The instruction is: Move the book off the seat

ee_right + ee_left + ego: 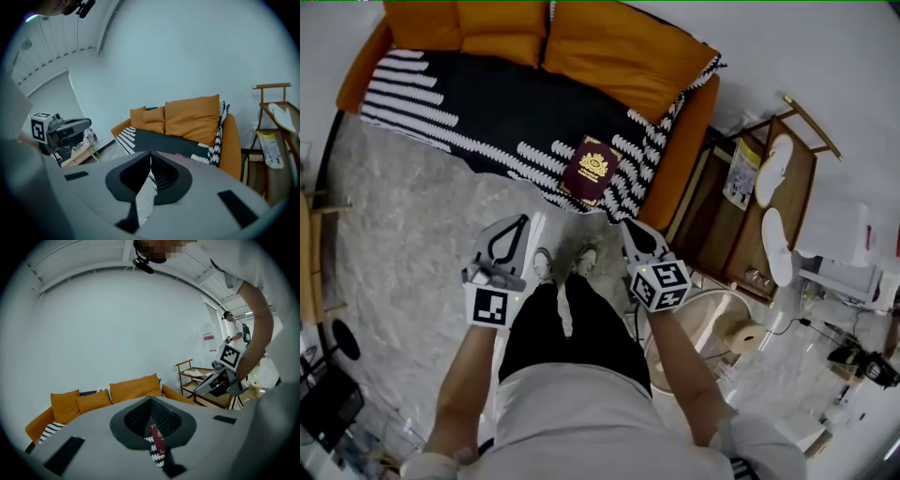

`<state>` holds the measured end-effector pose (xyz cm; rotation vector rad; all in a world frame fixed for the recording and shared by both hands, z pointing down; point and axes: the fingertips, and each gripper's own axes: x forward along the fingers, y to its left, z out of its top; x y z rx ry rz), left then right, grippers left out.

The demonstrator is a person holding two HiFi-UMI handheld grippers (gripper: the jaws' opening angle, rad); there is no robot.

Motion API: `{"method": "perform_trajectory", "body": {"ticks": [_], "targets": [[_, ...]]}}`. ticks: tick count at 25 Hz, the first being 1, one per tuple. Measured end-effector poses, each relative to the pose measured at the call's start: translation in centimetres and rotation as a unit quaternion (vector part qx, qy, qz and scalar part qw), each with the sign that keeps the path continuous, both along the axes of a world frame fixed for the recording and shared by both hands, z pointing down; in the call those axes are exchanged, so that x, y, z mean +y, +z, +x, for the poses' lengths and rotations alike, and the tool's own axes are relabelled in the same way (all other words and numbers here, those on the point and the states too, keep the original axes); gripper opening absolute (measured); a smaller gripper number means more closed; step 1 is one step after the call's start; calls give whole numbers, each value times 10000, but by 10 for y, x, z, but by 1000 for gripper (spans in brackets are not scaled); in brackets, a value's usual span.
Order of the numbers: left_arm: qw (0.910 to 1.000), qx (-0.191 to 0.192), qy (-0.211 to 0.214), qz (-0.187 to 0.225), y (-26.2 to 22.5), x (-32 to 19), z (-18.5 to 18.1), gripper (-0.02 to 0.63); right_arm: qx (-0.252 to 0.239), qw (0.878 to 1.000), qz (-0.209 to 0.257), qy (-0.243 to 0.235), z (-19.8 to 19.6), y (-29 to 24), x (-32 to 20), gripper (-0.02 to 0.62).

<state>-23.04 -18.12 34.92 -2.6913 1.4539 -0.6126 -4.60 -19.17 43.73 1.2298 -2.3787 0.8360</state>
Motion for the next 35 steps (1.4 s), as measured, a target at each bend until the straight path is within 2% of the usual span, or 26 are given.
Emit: {"method": "perform_trajectory", "body": {"ticks": [10, 13, 18, 21, 24, 29, 33, 35], "targets": [[9981, 224, -180, -550, 123, -23, -4, 17, -188, 9949, -979, 130, -6, 174, -37, 28], [9962, 371, -235, -746, 159, -32, 0, 17, -205, 9928, -1171, 173, -5, 222, -44, 52], [9964, 363, 87, -756, 202, -53, 14, 17, -322, 9871, -1534, 342, -7, 293, -62, 106], [9952, 348, 206, -890, 223, -60, 17, 17, -452, 9818, -1798, 409, -17, 321, -62, 156], [9936, 459, 101, -1029, 246, -66, 20, 17, -542, 9778, -1977, 437, -23, 346, -63, 192], [9920, 544, 172, -1124, 276, -75, 32, 17, -664, 9686, -2320, 606, -25, 386, -68, 233], [9920, 558, 238, -1103, 284, -79, 32, 17, -766, 9642, -2403, 816, -18, 401, -69, 229], [9918, 528, 262, -1130, 287, -78, 29, 17, -847, 9623, -2443, 850, -14, 403, -69, 200]]}}
